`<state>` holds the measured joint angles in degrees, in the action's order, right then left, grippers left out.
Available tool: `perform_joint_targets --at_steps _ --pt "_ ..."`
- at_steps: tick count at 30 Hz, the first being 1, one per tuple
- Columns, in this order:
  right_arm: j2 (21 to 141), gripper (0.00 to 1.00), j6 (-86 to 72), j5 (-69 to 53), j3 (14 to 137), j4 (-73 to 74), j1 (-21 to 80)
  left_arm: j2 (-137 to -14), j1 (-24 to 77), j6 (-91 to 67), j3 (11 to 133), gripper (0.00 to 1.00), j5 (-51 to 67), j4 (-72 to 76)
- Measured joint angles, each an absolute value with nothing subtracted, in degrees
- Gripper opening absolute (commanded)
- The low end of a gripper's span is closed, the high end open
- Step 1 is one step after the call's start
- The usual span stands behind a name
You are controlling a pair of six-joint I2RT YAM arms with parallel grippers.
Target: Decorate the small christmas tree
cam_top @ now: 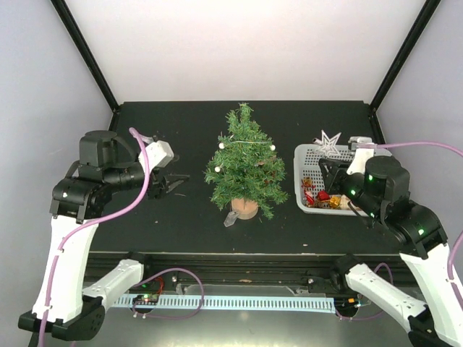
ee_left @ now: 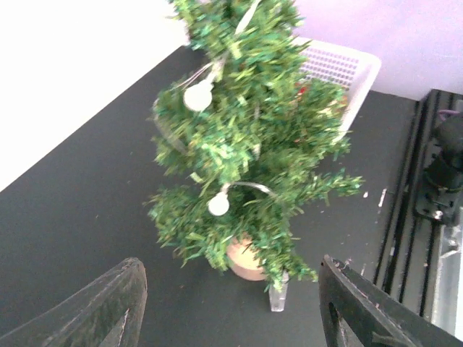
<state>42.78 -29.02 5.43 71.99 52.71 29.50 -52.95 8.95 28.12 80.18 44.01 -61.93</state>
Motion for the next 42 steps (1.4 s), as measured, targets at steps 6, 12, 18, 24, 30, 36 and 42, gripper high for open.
perform_joint_targets --at_steps 6,12,18,24,30,36,42 --pt "42.9 0.2 -27.2 3.2 73.1 51.8 34.0 -54.9 14.5 27.0 84.1 0.66 44.3 -64.0" --pt "44.7 0.2 -25.6 1.1 76.4 50.5 38.4 -59.4 16.9 26.8 89.3 0.66 46.0 -65.6" --pt "46.8 0.2 -25.4 1.0 77.1 47.9 45.9 -62.4 18.5 26.8 90.0 0.66 50.2 -66.9" --pt "51.3 0.19 -24.6 6.2 79.4 47.0 58.0 -62.6 18.9 26.8 90.0 0.66 53.8 -67.7" --pt "54.5 0.2 -24.4 12.2 80.0 46.1 65.9 -62.2 18.9 25.8 90.0 0.66 55.6 -67.7" --pt "60.5 0.19 -24.3 20.8 80.8 46.4 75.8 -59.8 18.8 24.2 90.0 0.66 56.7 -67.7" --pt "63.2 0.19 -24.6 25.6 80.8 46.7 80.7 -56.9 18.3 23.0 87.7 0.66 56.7 -67.7"
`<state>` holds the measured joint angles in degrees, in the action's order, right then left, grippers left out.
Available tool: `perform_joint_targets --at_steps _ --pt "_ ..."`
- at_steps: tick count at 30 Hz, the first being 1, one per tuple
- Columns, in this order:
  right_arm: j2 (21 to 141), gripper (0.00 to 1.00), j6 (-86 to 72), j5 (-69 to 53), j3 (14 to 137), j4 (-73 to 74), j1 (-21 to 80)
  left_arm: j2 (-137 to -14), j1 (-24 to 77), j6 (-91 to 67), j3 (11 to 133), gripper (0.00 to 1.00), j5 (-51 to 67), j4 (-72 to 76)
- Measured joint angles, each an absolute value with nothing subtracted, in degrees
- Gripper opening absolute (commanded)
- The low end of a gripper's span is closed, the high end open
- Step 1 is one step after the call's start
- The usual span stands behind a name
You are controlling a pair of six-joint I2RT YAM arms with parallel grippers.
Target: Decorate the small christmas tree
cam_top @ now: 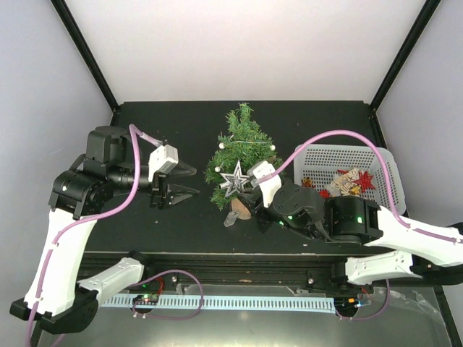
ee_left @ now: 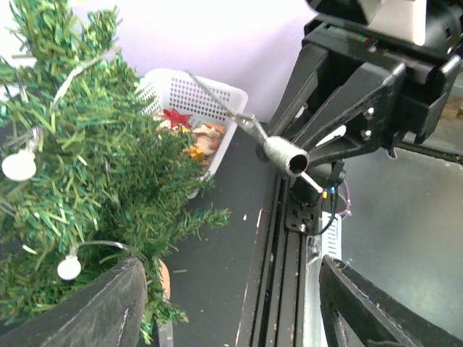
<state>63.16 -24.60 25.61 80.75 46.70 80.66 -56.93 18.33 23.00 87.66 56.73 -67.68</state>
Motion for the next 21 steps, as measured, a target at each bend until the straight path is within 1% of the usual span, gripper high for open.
perform_joint_targets --at_steps 7,13,21 --pt "63.3 0.19 -25.6 28.3 80.3 46.7 84.0 -55.4 17.5 21.8 84.7 0.66 56.2 -67.6" --pt "66.8 0.18 -25.6 30.1 80.2 46.7 87.0 -55.1 16.7 20.8 83.6 0.66 54.8 -67.5" --pt "68.8 0.18 -25.6 31.1 79.9 46.8 88.1 -55.6 16.6 20.8 82.8 0.66 54.1 -67.8"
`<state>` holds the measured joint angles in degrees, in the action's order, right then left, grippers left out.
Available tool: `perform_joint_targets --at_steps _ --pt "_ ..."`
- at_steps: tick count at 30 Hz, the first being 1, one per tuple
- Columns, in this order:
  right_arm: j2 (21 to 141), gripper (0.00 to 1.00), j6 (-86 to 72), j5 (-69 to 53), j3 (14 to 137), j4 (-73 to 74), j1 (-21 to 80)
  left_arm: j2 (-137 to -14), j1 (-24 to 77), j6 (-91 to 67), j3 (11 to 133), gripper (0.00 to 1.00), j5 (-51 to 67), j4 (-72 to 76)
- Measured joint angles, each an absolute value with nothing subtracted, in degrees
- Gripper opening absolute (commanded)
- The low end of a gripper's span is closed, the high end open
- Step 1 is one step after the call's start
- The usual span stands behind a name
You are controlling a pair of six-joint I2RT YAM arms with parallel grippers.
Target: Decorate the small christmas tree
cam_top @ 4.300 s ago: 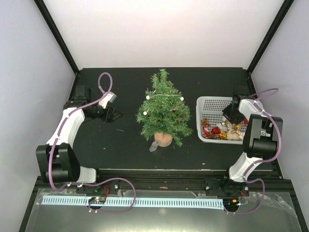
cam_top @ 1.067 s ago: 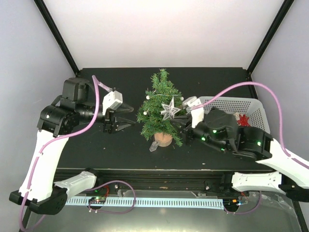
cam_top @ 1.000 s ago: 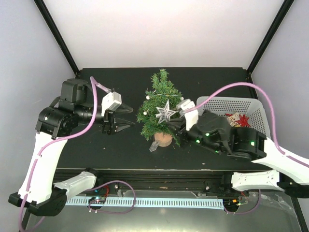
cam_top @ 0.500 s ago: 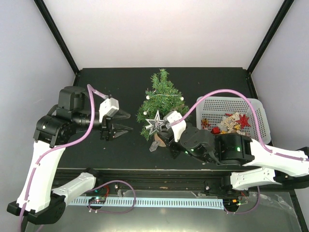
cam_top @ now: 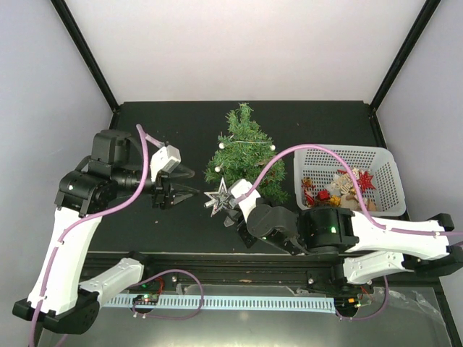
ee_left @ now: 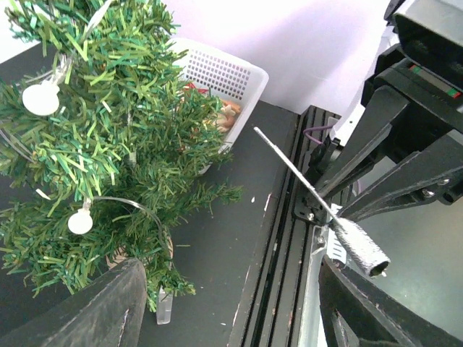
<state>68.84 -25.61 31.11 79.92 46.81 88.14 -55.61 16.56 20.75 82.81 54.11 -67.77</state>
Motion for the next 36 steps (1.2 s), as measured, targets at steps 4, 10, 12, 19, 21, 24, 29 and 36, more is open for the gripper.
perform_joint_targets --at_steps 4,10,12,19,21,24,29,36 --pt "69.3 0.19 -25.6 31.7 79.9 46.9 89.0 -56.1 16.6 20.8 82.0 0.65 54.1 -68.0" --pt "71.4 0.18 -25.6 32.7 79.9 48.4 91.0 -57.3 16.5 20.8 82.0 0.65 54.2 -68.2" --pt "71.9 0.18 -25.6 32.9 79.9 49.0 91.3 -57.4 16.5 20.8 82.0 0.64 54.4 -68.2" --pt "72.6 0.18 -25.6 34.0 79.9 50.4 92.2 -57.4 16.4 20.8 81.0 0.58 55.7 -68.3" --pt "72.9 0.18 -25.6 34.3 79.9 50.5 92.4 -57.4 16.4 20.8 80.4 0.56 56.2 -68.6" --pt "73.8 0.18 -25.6 34.6 79.9 50.6 92.5 -57.4 16.4 20.7 79.9 0.52 57.1 -68.9" --pt "76.0 0.18 -25.4 34.8 79.9 50.6 92.6 -57.4 16.4 20.7 78.4 0.48 58.6 -69.1" --pt "77.1 0.18 -25.4 35.4 80.0 50.7 92.6 -57.4 16.4 20.3 76.2 0.44 59.4 -69.1"
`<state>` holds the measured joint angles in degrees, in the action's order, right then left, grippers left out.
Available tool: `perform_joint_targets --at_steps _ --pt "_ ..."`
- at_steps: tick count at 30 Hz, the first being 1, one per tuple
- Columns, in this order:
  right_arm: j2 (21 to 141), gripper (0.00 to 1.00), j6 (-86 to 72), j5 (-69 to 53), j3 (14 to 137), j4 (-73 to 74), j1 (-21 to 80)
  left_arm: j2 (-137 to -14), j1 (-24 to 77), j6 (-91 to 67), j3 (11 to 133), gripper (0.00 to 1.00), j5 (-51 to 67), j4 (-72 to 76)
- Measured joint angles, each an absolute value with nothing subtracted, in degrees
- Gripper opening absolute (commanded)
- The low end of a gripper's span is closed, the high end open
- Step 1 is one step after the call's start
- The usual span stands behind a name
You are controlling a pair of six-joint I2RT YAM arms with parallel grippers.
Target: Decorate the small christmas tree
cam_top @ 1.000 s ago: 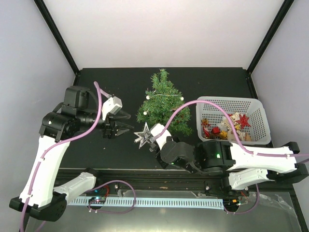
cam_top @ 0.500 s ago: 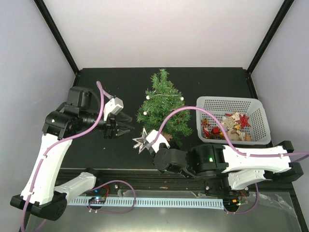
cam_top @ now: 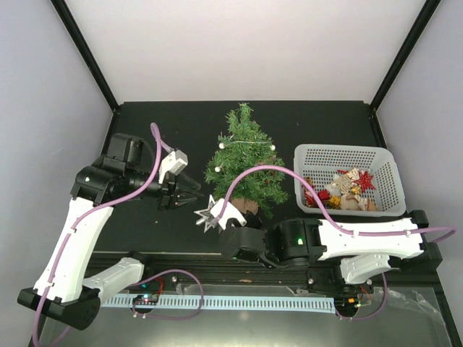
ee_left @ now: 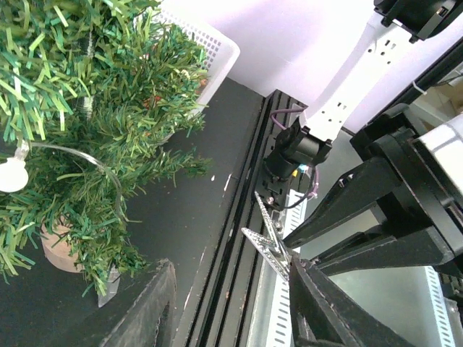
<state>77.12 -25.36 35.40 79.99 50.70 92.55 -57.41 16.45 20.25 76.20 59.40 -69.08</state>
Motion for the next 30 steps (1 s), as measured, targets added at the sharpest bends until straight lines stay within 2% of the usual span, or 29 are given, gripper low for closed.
perform_joint_targets --at_steps 30 --pt "81.4 0.19 -24.0 36.7 83.1 50.8 92.6 -58.6 16.6 17.7 72.1 0.34 60.9 -67.5"
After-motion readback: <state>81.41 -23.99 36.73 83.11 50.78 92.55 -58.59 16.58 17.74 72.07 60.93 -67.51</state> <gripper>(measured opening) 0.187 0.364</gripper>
